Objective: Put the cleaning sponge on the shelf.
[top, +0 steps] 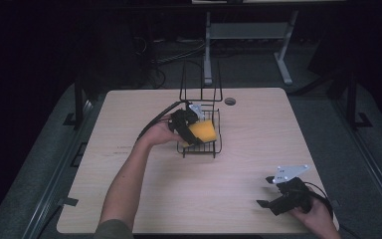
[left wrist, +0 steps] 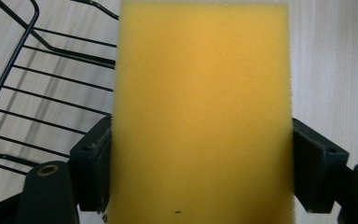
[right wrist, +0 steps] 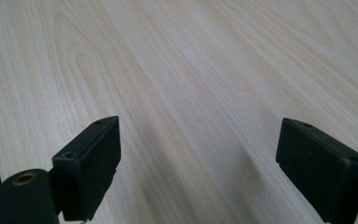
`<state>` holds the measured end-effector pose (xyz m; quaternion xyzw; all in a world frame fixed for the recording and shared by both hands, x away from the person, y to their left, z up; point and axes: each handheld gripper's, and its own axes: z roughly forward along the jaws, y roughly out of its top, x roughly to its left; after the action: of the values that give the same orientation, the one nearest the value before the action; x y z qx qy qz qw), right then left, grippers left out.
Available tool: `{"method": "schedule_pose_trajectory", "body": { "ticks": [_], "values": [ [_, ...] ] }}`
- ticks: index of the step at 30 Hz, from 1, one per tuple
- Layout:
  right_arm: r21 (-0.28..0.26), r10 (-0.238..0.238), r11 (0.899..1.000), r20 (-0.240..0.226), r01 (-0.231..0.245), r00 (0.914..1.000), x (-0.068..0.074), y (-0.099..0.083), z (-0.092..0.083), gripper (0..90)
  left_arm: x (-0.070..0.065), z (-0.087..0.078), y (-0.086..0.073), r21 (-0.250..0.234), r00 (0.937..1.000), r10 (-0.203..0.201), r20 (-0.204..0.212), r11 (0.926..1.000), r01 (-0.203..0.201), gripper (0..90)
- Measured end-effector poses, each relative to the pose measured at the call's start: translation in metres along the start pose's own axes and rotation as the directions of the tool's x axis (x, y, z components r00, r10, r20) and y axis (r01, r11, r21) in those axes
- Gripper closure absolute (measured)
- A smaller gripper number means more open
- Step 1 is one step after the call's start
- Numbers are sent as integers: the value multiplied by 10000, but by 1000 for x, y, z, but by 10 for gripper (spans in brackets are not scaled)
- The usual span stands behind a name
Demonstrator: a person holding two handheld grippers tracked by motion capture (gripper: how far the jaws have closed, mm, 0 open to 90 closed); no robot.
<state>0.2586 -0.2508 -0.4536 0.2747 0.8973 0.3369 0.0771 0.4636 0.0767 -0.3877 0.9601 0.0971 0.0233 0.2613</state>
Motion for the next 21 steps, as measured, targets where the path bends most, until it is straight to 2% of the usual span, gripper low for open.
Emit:
{"method": "schedule_pose_trajectory", "body": {
  "ticks": [2,4,10,15,21],
  "values": [
    [46,-4,10000,12,4,10000,0,0,0,136,1,0,4,211,9997,243,-54,9995,-242,217],
    [46,-18,10000,6,18,10000,0,0,0,136,1,0,9,217,9995,301,-64,9993,-299,217],
    [61,-21,10000,-28,21,10000,1,0,0,136,4,7,14,288,9997,178,-168,9994,-173,217],
    [61,-21,10000,-34,22,10000,1,-1,1,136,5,13,16,493,9995,299,-100,9984,-294,217],
    [123,-38,9999,-59,39,10000,1,-1,2,136,12,18,11,534,9999,61,-129,9986,-54,216]
  ]
}}
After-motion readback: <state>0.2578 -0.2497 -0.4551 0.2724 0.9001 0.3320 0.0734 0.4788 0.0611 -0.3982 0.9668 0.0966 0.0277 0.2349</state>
